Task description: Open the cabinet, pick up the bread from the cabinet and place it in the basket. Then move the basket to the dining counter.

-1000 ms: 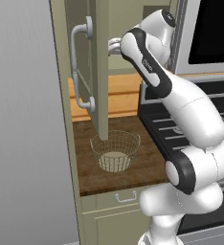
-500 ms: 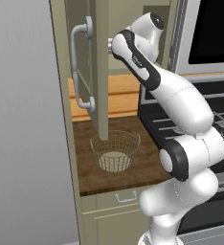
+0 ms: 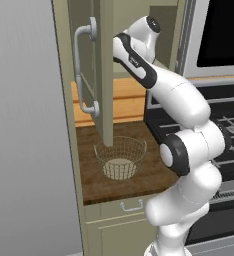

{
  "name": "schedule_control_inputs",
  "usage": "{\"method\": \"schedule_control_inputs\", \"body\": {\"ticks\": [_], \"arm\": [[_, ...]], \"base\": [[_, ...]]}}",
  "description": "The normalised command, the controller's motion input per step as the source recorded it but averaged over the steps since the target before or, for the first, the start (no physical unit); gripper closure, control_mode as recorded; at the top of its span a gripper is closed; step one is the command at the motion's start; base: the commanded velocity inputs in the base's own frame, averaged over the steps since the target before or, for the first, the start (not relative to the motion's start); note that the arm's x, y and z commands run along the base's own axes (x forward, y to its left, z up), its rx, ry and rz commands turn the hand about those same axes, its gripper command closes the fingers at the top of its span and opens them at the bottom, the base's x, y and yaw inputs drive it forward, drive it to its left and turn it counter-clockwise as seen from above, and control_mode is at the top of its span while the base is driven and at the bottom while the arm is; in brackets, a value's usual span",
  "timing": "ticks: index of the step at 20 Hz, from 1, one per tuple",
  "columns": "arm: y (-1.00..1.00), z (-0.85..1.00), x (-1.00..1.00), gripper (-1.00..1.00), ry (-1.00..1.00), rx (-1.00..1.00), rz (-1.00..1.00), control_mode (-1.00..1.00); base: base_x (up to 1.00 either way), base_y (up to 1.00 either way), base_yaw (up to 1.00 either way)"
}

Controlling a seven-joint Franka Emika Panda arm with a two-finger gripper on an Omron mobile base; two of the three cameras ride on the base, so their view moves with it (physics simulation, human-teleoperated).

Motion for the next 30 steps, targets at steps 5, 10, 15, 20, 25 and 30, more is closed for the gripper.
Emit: {"method": "schedule_control_inputs", "body": {"ticks": [5,10,15,20,25,30], "arm": [[0.14,-0.14,0.45,-1.0,0.0,-0.01,0.0,-1.0],[0.11,-0.07,0.45,-1.0,0.0,0.0,0.0,-1.0],[0.05,-0.01,0.44,-1.0,0.0,0.0,0.0,-1.0],[0.11,-0.03,0.27,-1.0,0.0,0.0,0.0,-1.0],[0.18,-0.07,0.05,-1.0,0.0,-0.02,0.0,-1.0],[0.11,-0.26,0.12,1.0,0.0,-0.02,0.0,-1.0]], "base": [[0.0,0.0,0.0],[0.0,0.0,0.0],[0.0,0.0,0.0],[0.0,0.0,0.0],[0.0,0.0,0.0],[0.0,0.0,0.0]]}}
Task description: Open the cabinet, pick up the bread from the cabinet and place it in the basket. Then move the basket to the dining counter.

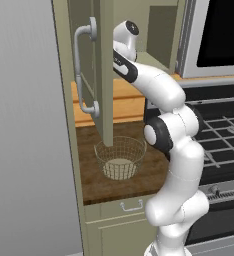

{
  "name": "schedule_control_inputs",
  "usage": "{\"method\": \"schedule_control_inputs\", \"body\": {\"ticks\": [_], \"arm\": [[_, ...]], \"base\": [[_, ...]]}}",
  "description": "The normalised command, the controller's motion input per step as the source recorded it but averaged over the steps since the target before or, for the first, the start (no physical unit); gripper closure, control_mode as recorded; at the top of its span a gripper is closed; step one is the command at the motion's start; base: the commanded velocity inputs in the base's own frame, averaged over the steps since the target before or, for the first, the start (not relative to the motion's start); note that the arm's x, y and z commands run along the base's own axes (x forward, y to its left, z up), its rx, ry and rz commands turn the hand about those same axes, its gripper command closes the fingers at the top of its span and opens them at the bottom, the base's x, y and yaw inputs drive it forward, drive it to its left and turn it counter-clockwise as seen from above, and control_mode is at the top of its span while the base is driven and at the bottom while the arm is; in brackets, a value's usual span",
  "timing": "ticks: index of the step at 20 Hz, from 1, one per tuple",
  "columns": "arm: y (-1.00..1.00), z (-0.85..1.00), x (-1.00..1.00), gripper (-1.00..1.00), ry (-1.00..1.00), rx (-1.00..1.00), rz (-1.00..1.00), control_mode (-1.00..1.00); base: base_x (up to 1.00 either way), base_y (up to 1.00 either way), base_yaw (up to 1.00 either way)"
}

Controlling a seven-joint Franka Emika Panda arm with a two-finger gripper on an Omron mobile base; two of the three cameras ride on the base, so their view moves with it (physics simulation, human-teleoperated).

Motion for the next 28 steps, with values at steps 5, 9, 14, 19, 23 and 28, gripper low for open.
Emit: {"method": "schedule_control_inputs", "body": {"ticks": [5,9,14,19,23,28], "arm": [[0.03,-0.29,0.13,1.0,0.0,-0.01,0.0,-1.0],[0.0,-0.15,-0.02,1.0,-0.04,0.0,0.0,-1.0],[-0.24,-0.01,-0.45,1.0,-0.16,0.02,0.0,-1.0],[-0.69,0.02,-0.61,1.0,-0.04,0.04,0.0,-1.0],[-0.44,0.52,-0.94,1.0,0.0,0.02,0.0,-1.0],[-0.19,0.82,-1.0,1.0,0.0,0.0,0.0,-1.0]], "base": [[0.0,0.0,0.0],[0.0,0.0,0.0],[0.0,0.0,0.0],[0.0,0.0,0.0],[0.0,0.0,0.0],[0.0,0.0,0.0]]}}
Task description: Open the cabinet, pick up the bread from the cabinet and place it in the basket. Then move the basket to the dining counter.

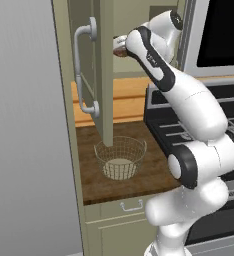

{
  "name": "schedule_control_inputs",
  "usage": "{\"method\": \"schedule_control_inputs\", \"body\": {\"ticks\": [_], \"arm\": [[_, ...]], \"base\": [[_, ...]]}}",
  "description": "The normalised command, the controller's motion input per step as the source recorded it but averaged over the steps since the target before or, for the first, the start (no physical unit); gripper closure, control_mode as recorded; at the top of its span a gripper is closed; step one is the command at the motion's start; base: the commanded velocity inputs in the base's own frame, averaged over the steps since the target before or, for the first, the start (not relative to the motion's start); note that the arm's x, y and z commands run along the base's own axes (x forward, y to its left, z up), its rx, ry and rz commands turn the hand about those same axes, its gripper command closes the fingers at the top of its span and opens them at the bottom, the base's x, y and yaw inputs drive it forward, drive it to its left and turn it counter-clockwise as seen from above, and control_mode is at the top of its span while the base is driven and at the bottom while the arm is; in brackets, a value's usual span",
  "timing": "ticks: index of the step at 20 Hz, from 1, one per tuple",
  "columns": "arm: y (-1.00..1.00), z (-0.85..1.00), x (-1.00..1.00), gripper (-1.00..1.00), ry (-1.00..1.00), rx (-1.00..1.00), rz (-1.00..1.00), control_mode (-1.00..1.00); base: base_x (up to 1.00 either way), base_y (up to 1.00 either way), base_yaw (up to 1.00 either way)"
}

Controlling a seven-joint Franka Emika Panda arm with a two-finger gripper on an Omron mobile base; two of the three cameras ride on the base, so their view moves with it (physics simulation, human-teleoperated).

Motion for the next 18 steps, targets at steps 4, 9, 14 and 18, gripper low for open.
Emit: {"method": "schedule_control_inputs", "body": {"ticks": [4,9,14,18], "arm": [[-0.68,0.03,-1.0,1.0,0.0,0.0,0.0,-1.0],[-0.71,0.03,-1.0,1.0,0.0,0.01,0.0,-1.0],[-0.42,-0.06,-1.0,1.0,0.25,0.0,0.0,-1.0],[-0.29,-0.3,-0.77,1.0,0.19,-0.06,-0.01,-1.0]], "base": [[0.0,0.0,0.0],[0.0,0.0,0.0],[0.0,0.0,0.0],[0.0,0.0,0.0]]}}
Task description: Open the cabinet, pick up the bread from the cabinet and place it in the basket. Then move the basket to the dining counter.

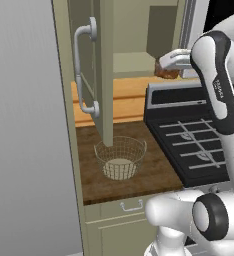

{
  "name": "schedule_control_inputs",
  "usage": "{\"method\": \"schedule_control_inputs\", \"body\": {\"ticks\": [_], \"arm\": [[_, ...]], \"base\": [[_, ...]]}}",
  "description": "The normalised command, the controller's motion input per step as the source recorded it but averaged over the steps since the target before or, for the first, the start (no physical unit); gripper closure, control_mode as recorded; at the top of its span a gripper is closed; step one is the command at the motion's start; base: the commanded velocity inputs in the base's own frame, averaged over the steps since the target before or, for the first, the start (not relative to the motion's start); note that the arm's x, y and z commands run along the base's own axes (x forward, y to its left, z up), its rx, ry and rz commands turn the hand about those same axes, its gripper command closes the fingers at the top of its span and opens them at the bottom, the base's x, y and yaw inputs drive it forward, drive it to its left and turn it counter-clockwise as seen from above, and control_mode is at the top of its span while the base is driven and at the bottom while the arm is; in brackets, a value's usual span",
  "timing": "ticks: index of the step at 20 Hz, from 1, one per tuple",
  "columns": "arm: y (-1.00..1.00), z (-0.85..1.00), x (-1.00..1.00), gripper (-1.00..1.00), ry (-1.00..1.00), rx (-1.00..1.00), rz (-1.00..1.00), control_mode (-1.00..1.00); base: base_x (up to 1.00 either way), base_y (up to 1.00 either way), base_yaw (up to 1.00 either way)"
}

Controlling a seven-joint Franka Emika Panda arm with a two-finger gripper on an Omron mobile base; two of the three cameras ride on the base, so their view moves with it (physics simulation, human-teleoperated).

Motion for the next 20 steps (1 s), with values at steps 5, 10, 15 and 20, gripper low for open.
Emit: {"method": "schedule_control_inputs", "body": {"ticks": [5,10,15,20], "arm": [[0.0,-0.75,-0.43,1.0,0.12,-0.03,0.0,-1.0],[0.09,-0.9,-0.14,1.0,0.14,-0.07,0.0,-1.0],[0.23,-0.66,0.0,1.0,0.19,-0.08,0.0,-1.0],[0.21,-0.5,0.06,1.0,0.1,-0.08,0.0,-1.0]], "base": [[0.0,0.0,0.0],[0.0,0.0,0.0],[0.0,0.0,0.0],[0.0,0.0,0.0]]}}
